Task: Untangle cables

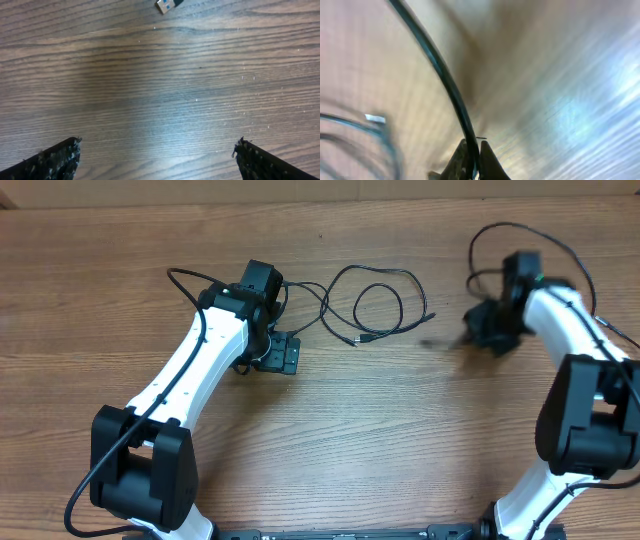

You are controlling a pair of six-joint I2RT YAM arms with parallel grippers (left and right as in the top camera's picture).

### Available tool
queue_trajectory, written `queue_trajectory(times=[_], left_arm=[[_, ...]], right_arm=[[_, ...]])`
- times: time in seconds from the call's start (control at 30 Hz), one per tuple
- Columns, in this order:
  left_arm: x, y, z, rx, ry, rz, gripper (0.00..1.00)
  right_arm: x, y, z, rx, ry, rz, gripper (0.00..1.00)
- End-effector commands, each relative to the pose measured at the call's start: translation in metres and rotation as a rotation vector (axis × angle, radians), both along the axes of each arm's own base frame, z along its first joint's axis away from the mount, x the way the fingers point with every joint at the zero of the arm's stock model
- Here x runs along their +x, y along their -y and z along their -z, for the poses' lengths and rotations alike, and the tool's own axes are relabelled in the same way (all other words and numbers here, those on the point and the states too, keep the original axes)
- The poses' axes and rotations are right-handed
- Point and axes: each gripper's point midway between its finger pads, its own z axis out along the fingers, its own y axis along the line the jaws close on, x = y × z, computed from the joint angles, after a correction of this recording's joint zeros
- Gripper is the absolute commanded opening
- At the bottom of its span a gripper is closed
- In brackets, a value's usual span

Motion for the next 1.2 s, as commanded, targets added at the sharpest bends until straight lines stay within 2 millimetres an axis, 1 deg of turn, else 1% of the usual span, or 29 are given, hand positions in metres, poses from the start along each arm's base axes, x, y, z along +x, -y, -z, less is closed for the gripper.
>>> queue_trajectory(times=[0.0,0.07,0.13,0.2,0.27,0.3,0.37,0.4,0.43,0.47,0.53,0.57,0.63,0.73,0.9,0.97,1.07,1.1,1.13,1.17], left_arm=[[-0.001,0.000,-0.002,0.008,0.008,0.006,1.00],[-0.001,0.000,-0.002,0.007,0.008,-0.004,1.00],[-0.001,0.000,-0.002,0.006,0.008,-0.012,1.00],[-0.001,0.000,-0.002,0.005,0.008,-0.018,1.00],[-0.001,0.001,-0.002,0.003,0.007,-0.025,1.00],[-0.001,0.001,-0.002,0.000,0.006,-0.028,1.00],[-0.001,0.002,-0.002,-0.004,0.004,-0.033,1.00],[-0.001,0.002,-0.002,-0.005,0.004,-0.037,1.00],[-0.001,0.002,-0.002,-0.007,0.003,-0.037,1.00],[-0.001,0.002,-0.002,-0.008,0.003,-0.037,1.00],[-0.002,0.004,-0.002,-0.015,0.000,-0.036,0.99],[-0.002,0.005,-0.002,-0.022,-0.003,-0.035,0.99],[-0.003,0.005,-0.002,-0.025,-0.004,-0.035,1.00],[-0.003,0.006,-0.002,-0.028,-0.005,-0.035,0.99],[-0.004,0.005,-0.002,-0.026,-0.010,-0.035,1.00],[-0.005,0.005,-0.002,-0.025,-0.013,-0.035,1.00],[-0.005,0.005,-0.002,-0.025,-0.014,-0.035,1.00],[-0.005,0.005,-0.002,-0.025,-0.014,-0.035,1.00],[-0.005,0.005,-0.002,-0.025,-0.014,-0.035,1.00],[-0.005,0.005,-0.002,-0.025,-0.014,-0.036,1.00]], right_arm=[[0.035,0.059,-0.063,-0.231,0.130,-0.077,0.04],[0.040,0.086,-0.089,-0.317,0.150,-0.058,0.04],[0.040,0.118,-0.112,-0.409,0.162,-0.029,0.04],[0.037,0.145,-0.127,-0.477,0.165,-0.016,0.04],[0.029,0.170,-0.132,-0.529,0.146,-0.002,0.04],[0.020,0.186,-0.134,-0.564,0.121,0.020,0.04],[0.006,0.212,-0.136,-0.616,0.081,0.066,0.04],[-0.008,0.232,-0.139,-0.649,0.052,0.115,0.04],[-0.011,0.238,-0.139,-0.654,0.047,0.130,0.04],[-0.018,0.249,-0.139,-0.655,0.041,0.158,0.04],[-0.036,0.272,-0.139,-0.655,0.025,0.225,0.04],[-0.050,0.289,-0.140,-0.657,0.013,0.274,0.04],[-0.068,0.309,-0.140,-0.660,-0.003,0.330,0.04],[-0.092,0.332,-0.140,-0.653,-0.019,0.399,0.04],[-0.126,0.358,-0.135,-0.598,-0.010,0.491,0.04],[-0.134,0.365,-0.134,-0.575,0.003,0.518,0.05],[-0.137,0.367,-0.131,-0.517,0.044,0.532,0.43],[-0.136,0.367,-0.131,-0.501,0.057,0.531,0.60],[-0.135,0.366,-0.130,-0.486,0.069,0.531,0.73],[-0.133,0.365,-0.130,-0.474,0.080,0.527,0.80]])
